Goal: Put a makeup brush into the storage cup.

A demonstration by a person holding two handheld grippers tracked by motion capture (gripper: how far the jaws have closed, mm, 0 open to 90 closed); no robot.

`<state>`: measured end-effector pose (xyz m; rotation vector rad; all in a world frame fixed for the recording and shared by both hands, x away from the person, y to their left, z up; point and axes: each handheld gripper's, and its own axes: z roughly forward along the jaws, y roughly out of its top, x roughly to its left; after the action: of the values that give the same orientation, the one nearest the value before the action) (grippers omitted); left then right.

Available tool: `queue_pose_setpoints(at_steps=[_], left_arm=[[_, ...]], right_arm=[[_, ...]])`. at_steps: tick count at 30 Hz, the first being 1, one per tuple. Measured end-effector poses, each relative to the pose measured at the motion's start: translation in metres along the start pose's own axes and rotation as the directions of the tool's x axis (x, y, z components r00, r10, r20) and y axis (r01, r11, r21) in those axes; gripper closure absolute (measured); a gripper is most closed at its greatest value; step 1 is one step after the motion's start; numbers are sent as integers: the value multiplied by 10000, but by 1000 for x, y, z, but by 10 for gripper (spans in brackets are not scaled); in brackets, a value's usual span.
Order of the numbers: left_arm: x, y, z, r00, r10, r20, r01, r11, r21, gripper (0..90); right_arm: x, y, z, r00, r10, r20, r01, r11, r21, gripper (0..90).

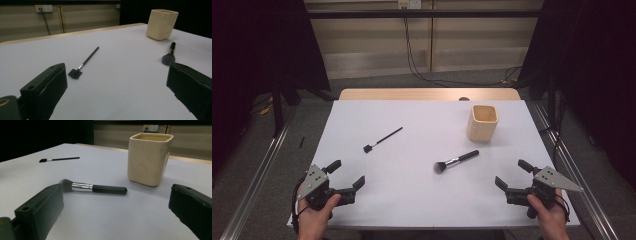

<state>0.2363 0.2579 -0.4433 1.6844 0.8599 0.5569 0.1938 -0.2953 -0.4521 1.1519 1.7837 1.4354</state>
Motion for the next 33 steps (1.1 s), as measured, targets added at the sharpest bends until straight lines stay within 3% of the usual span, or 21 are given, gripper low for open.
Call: queue_pose_setpoints(at_steps=[6,7,11,33], left_arm=[[-5,5,-2,9998,184,66,-184,9998,-63,33],[-7,8,1,9990,424,136,-423,9991,-103,30],[-5,15,8,9984,564,42,-564,9983,-112,30],[6,36,49,9954,921,259,-915,9956,-223,33]], right_arm=[[1,1,4,10000,-64,-25,64,10000,-67,0],[1,1,4,10000,-43,3,43,10000,-90,0],[1,1,4,10000,13,-25,-13,10000,-26,0],[0,0,2,9999,122,-81,-122,9999,1,0]])
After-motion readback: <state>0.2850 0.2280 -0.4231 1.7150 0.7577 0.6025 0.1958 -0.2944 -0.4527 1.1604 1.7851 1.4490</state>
